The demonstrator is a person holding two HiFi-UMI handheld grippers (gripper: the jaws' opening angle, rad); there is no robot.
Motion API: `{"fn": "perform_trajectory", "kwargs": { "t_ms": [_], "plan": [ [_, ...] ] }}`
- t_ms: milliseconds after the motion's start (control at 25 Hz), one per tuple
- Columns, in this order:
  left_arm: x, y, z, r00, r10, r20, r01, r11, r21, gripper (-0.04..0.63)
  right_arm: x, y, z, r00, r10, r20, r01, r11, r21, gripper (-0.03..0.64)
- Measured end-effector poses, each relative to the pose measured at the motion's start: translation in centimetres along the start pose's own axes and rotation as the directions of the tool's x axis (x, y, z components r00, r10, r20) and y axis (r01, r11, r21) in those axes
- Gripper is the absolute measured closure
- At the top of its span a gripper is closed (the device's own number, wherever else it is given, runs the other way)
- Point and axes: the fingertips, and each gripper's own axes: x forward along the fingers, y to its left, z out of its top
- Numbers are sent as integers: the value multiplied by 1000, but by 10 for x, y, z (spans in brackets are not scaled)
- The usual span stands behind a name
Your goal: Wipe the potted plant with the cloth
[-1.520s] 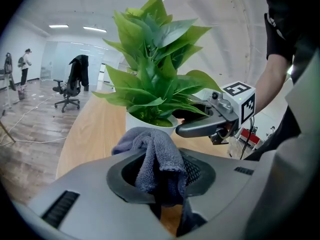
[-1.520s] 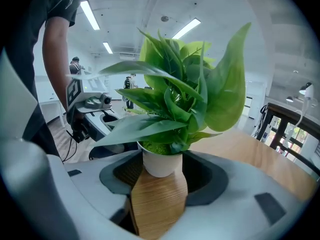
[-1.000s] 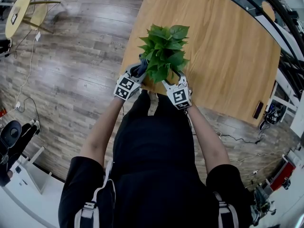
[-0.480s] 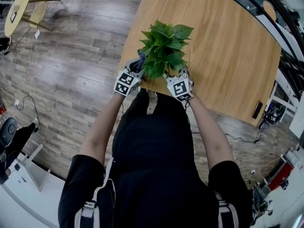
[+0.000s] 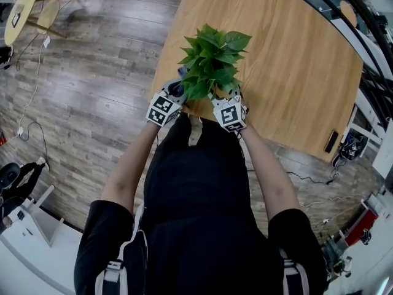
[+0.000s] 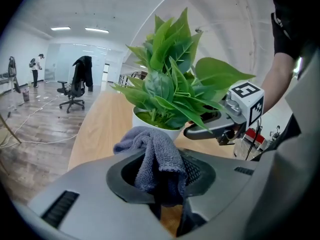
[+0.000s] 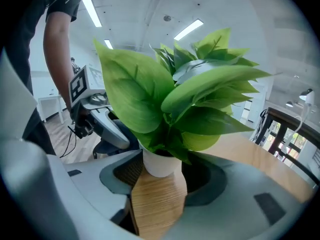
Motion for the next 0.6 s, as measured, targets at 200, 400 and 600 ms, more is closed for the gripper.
{"fn": "perform_trajectory", "kwargs": {
  "t_ms": [200,400,600],
  "plan": [
    [-3,10,1,1000,23,-2,-23,999,41,469,-13,42,2,997,80,4,-79,991,-105,367],
    [-6,25,4,998,56,22,-56,998,7,469,-19,28,0,1000,-2,5,2,1000,-28,367],
    [-7,36,8,993,110,32,-110,994,4,469,-7,1,-14,999,-9,-39,8,1000,-13,367]
  ]
}}
